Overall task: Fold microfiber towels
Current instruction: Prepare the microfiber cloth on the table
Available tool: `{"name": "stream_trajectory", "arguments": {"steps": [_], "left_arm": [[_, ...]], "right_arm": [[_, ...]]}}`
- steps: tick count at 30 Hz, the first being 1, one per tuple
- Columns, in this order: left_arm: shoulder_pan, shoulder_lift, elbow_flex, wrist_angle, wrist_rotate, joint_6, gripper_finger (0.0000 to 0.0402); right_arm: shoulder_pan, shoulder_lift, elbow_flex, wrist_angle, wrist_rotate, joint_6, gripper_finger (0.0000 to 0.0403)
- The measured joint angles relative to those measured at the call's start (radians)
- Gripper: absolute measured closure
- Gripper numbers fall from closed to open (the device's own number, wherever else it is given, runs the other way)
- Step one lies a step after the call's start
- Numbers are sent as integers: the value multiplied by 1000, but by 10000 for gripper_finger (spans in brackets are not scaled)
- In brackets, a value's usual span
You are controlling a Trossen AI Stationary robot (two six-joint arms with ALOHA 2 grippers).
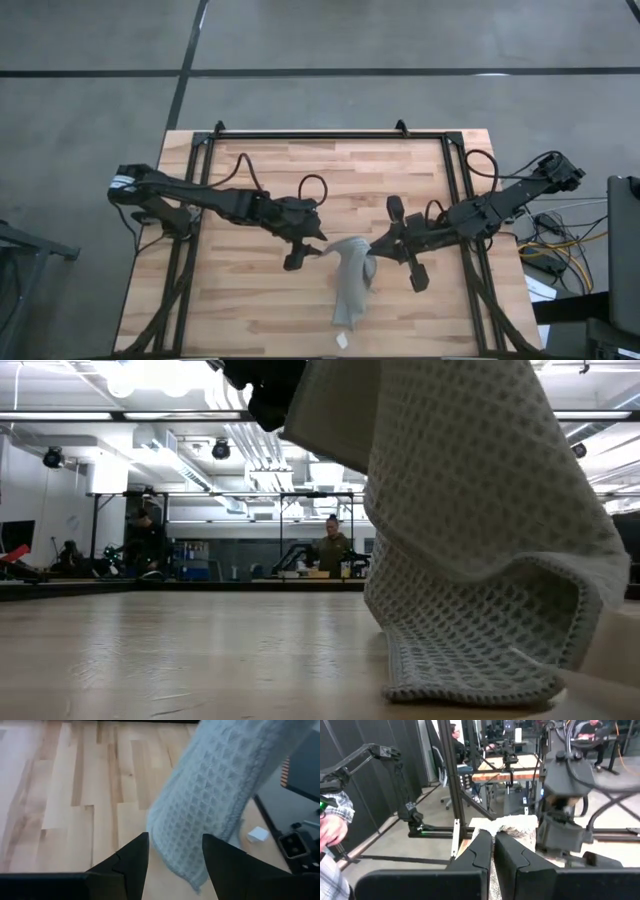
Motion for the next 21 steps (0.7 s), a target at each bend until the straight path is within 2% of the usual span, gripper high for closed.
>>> {"name": "stream_trajectory", "arguments": {"steps": [5, 11, 21], "left_arm": [[0, -39, 0, -14, 90, -6, 213], [0, -81, 0, -9, 92, -4, 213], [-2, -85, 0, 1, -66, 4, 213]], "right_arm": [[0, 0, 0, -42, -1, 49, 394], [0, 0, 0, -32, 25, 28, 394], [-6, 0, 16, -24, 51, -29, 394]]}}
